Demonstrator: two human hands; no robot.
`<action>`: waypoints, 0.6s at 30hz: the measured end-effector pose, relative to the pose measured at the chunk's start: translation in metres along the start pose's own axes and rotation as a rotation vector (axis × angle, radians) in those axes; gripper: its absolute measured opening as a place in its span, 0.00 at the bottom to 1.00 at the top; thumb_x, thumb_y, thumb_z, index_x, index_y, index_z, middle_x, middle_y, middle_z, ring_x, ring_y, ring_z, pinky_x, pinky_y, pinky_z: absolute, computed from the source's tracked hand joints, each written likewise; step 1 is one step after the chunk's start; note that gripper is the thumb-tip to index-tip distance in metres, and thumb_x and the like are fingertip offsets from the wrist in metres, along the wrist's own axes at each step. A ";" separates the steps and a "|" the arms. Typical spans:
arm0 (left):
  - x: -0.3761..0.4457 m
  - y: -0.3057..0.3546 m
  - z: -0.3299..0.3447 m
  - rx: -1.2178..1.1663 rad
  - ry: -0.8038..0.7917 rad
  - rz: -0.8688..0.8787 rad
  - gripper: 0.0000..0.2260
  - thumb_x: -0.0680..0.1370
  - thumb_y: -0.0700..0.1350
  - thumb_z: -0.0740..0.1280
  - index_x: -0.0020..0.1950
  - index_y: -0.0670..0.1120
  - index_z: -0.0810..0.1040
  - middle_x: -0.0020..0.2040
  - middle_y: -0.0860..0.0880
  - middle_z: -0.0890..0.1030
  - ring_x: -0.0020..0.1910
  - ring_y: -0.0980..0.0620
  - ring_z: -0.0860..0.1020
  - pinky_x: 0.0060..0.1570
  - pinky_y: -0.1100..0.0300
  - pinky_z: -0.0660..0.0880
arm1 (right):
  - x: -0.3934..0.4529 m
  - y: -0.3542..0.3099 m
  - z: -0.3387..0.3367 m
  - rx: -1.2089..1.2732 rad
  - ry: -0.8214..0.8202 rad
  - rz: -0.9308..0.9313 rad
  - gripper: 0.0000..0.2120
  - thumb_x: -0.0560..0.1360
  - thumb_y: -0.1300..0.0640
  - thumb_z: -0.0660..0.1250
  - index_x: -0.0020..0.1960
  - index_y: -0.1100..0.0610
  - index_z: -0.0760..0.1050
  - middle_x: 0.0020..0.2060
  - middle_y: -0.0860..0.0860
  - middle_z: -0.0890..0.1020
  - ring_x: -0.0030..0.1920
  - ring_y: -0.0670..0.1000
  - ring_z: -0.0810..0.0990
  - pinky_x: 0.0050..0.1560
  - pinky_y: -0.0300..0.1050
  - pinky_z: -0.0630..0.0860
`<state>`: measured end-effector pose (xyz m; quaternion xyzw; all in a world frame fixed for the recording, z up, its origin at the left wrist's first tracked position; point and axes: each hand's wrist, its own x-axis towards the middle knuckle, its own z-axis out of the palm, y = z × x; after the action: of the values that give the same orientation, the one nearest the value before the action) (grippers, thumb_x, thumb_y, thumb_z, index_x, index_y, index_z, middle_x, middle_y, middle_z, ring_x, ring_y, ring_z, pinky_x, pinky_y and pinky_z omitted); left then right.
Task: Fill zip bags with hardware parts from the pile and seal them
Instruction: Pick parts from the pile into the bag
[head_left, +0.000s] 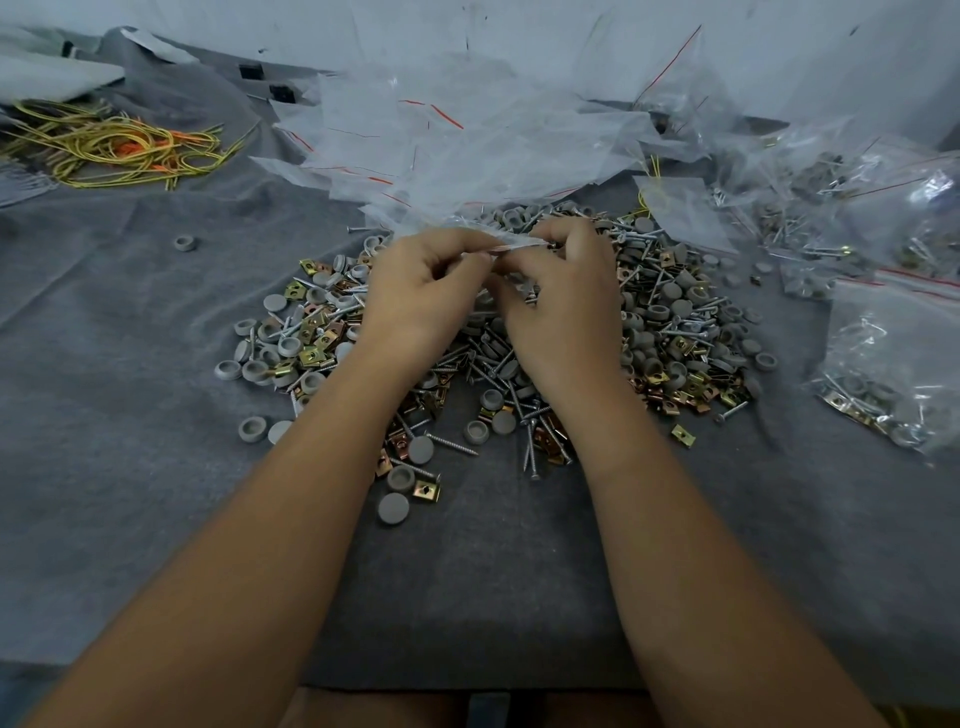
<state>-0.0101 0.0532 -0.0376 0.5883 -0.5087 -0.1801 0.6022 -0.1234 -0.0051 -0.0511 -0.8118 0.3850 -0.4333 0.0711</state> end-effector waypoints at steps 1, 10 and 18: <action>0.001 -0.001 0.000 0.008 0.014 -0.004 0.11 0.79 0.36 0.63 0.49 0.49 0.82 0.23 0.58 0.74 0.25 0.60 0.69 0.28 0.67 0.67 | 0.000 0.000 0.000 0.005 0.000 -0.002 0.07 0.73 0.55 0.72 0.50 0.54 0.84 0.54 0.55 0.76 0.56 0.57 0.73 0.53 0.52 0.72; 0.007 -0.008 0.001 0.057 0.184 -0.093 0.10 0.79 0.37 0.61 0.49 0.44 0.81 0.20 0.60 0.72 0.18 0.62 0.65 0.21 0.72 0.60 | 0.001 -0.006 -0.005 0.163 0.050 -0.032 0.07 0.75 0.58 0.69 0.51 0.56 0.83 0.47 0.52 0.77 0.49 0.52 0.75 0.50 0.46 0.73; 0.013 -0.014 -0.003 0.029 0.291 -0.162 0.12 0.78 0.40 0.60 0.43 0.54 0.80 0.19 0.57 0.65 0.20 0.59 0.59 0.23 0.64 0.55 | 0.008 0.004 -0.022 0.248 0.273 0.353 0.10 0.77 0.65 0.59 0.52 0.53 0.75 0.46 0.45 0.76 0.48 0.47 0.76 0.47 0.44 0.74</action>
<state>0.0033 0.0410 -0.0447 0.6558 -0.3696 -0.1339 0.6445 -0.1394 -0.0085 -0.0337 -0.6509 0.4708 -0.5638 0.1918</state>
